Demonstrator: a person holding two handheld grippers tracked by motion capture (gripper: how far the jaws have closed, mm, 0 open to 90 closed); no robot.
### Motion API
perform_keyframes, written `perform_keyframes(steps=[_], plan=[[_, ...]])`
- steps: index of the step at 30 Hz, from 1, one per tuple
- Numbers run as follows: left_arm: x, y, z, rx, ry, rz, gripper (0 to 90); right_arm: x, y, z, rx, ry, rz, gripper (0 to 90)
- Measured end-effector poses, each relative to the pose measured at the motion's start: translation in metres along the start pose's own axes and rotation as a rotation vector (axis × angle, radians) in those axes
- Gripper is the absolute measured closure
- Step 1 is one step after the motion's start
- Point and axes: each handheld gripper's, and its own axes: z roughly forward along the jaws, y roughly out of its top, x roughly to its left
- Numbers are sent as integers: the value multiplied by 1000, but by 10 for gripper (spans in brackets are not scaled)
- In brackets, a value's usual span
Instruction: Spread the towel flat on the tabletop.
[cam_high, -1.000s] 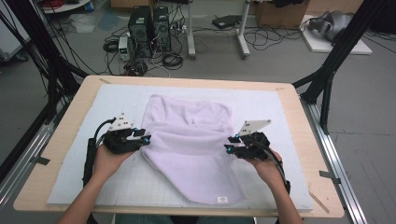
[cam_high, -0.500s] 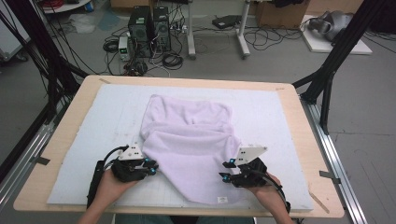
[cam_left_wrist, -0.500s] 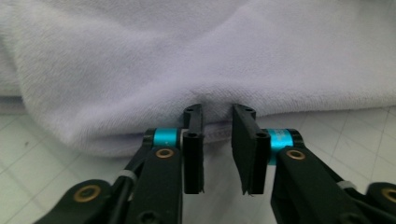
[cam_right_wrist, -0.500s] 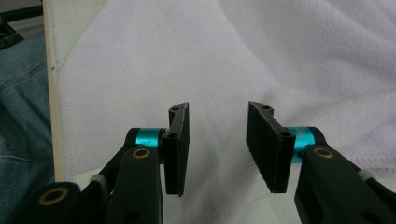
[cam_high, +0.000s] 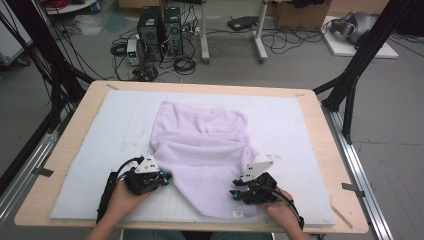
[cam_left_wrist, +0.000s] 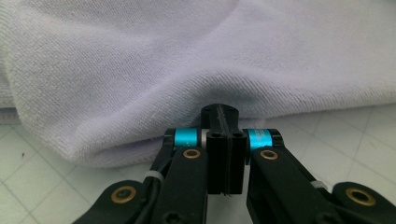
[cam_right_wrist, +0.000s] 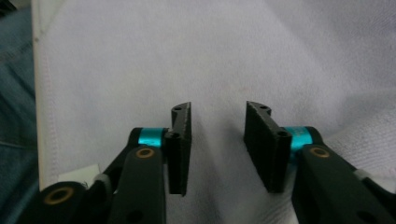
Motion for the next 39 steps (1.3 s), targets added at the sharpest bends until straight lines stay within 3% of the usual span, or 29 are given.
perform_keyframes(steps=[4,7,10,12,14,20,24,27,32,35,36,38,39], plan=[[-2,-1,-8,-14,-18,-2,897,-3,1,0,-2,20,9,855],[-1,-2,-11,-15,-52,-9,889,-3,5,0,16,14,-21,874],[-2,-3,-5,21,-102,-32,673,-8,10,-6,-13,9,-9,874],[-3,-2,-2,23,-91,-19,630,-13,13,-13,-55,-3,4,873],[-4,0,1,22,-77,-24,622,-18,16,-18,-59,-26,12,874],[-9,3,5,21,-27,34,698,-26,18,-15,-54,-36,24,872],[-13,5,7,17,-32,61,895,-25,18,-13,-50,-36,15,871],[-10,4,4,7,-44,49,898,-23,19,-16,-64,-37,16,871],[-9,4,-13,-48,-53,24,898,-20,20,-25,-70,-51,-8,871],[-10,6,-13,-49,-69,27,894,-22,22,-28,-70,-75,-7,871],[-10,7,-10,-46,-68,21,847,-25,23,-29,-69,-88,-5,871],[-10,11,-3,-40,-56,12,668,-31,25,-30,-69,-104,2,871],[-9,13,3,-30,-57,11,633,-35,26,-29,-64,-113,8,871]])
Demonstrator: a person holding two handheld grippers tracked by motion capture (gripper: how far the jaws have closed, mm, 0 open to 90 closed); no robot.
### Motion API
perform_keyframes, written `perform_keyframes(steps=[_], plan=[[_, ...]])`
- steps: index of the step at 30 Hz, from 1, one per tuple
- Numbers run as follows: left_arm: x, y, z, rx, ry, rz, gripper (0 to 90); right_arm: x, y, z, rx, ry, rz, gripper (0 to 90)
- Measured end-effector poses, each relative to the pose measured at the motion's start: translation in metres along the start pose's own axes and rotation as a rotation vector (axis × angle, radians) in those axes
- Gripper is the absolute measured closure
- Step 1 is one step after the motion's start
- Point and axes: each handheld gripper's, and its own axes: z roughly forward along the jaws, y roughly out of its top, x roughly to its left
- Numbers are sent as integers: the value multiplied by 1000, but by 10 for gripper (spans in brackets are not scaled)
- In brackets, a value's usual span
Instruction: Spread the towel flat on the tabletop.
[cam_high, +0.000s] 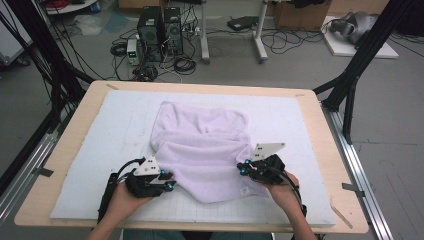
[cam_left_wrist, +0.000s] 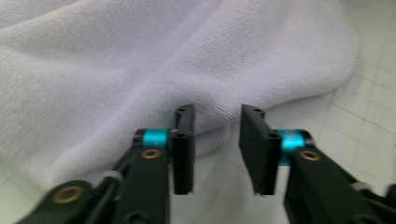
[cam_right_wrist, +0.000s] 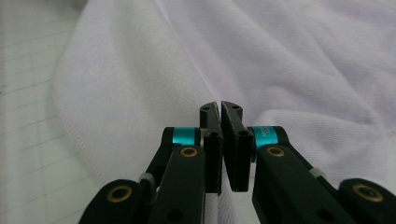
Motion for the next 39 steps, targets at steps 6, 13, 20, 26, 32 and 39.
perform_keyframes(steps=[6,13,20,26,32,39], plan=[[2,15,26,51,52,39,590,-15,-1,16,50,-12,36,871],[7,18,9,9,45,29,824,-20,-2,16,41,1,56,872],[-4,22,-49,-33,32,40,823,16,11,-17,-65,26,-21,874],[2,44,-79,-31,-4,62,808,26,34,-31,-86,41,-97,873],[63,57,-16,63,-2,-46,797,-22,38,2,-4,-28,-7,873],[95,48,11,106,27,-157,568,-62,18,32,74,-32,124,764]])
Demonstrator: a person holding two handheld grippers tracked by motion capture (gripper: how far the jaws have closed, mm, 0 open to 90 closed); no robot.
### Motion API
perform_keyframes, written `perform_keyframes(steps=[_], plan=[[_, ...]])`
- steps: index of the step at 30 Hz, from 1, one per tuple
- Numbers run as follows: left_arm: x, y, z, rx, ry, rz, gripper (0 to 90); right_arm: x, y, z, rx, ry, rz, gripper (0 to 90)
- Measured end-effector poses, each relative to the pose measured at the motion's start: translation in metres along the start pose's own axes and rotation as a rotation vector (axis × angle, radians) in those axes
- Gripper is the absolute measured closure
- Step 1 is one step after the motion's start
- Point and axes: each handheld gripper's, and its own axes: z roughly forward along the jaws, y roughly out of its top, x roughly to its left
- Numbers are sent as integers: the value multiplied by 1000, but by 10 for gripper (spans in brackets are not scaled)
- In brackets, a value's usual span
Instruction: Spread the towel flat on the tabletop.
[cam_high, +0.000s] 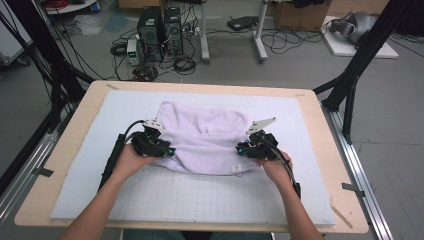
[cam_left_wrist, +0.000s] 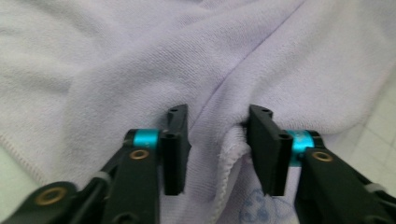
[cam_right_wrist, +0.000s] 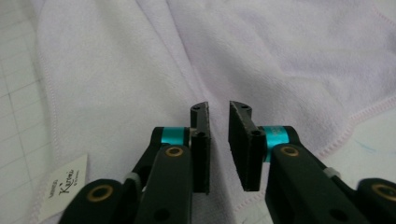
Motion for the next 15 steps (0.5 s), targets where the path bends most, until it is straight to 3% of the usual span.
perform_keyframes(steps=[4,8,10,12,15], plan=[[-10,-3,-28,-58,12,38,524,10,0,-17,-45,-13,-34,744],[-21,-10,-50,-107,33,70,573,30,-1,-39,-99,-7,-95,730],[-26,-13,-51,-122,21,76,605,37,-5,-43,-104,4,-126,705],[-27,-14,-44,-98,21,82,585,42,-10,-40,-80,5,-149,668],[-26,-13,-28,-76,16,74,498,40,-18,-28,-42,20,-131,625]])
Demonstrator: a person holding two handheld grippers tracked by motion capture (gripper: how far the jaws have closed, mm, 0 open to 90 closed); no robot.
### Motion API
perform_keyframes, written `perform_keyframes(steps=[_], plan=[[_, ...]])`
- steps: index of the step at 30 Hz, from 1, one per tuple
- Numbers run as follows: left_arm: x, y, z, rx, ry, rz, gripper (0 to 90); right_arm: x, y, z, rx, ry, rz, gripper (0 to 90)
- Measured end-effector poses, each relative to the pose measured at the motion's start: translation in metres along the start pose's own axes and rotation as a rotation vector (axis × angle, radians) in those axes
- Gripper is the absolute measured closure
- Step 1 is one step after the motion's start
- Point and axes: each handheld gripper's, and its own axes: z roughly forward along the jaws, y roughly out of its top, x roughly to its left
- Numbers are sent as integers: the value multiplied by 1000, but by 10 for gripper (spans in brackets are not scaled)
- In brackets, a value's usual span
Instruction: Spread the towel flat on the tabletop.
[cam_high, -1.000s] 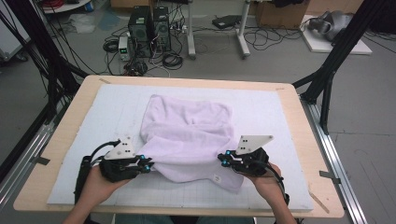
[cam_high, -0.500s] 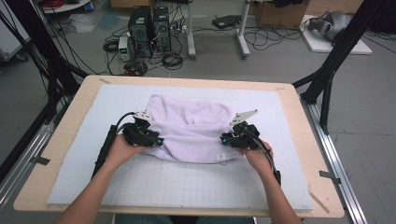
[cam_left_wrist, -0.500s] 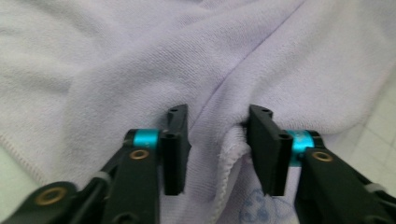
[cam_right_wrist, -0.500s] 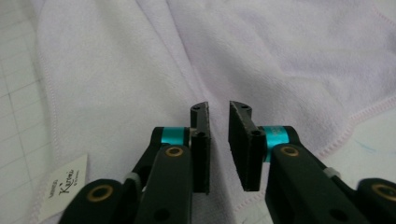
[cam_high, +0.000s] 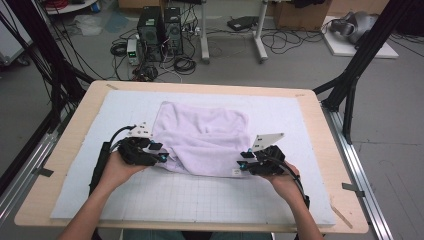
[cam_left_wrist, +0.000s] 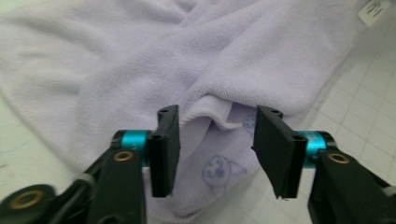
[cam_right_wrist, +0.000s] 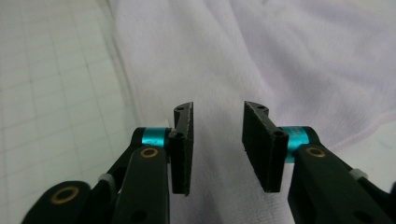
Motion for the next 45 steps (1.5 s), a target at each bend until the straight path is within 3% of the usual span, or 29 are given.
perform_keyframes(steps=[3,8,11,13,17,22,27,29,32,36,38,39,42,45], plan=[[5,0,16,21,-10,-26,513,-6,-8,12,18,24,33,611],[11,-3,33,49,12,-22,706,-11,-13,26,35,34,62,674],[12,-5,31,37,7,-15,854,-11,-14,29,37,28,59,774],[9,-5,26,32,5,-6,868,-10,-14,28,39,34,54,846],[5,-4,12,-4,-3,4,876,-7,-12,19,14,41,45,860],[-5,-5,-9,-42,-1,29,878,4,-8,3,-22,51,27,860],[-21,-11,-33,-103,-16,27,878,17,-3,-15,-66,53,2,862],[-28,-20,-45,-110,-1,40,878,23,-2,-24,-87,55,-11,864],[-36,-36,-61,-132,60,59,878,34,-2,-36,-97,65,-20,871],[-48,-50,-81,-155,32,58,878,47,-7,-48,-117,130,-16,874],[-49,-53,-90,-172,-5,54,870,53,-8,-57,-168,201,-19,843],[-46,-53,-92,-174,-22,47,826,55,-8,-60,-187,204,-23,761],[-38,-51,-83,-153,-13,6,551,50,-6,-58,-172,167,-14,701],[-35,-53,-63,-124,-21,4,519,42,-5,-41,-115,138,-10,650]])
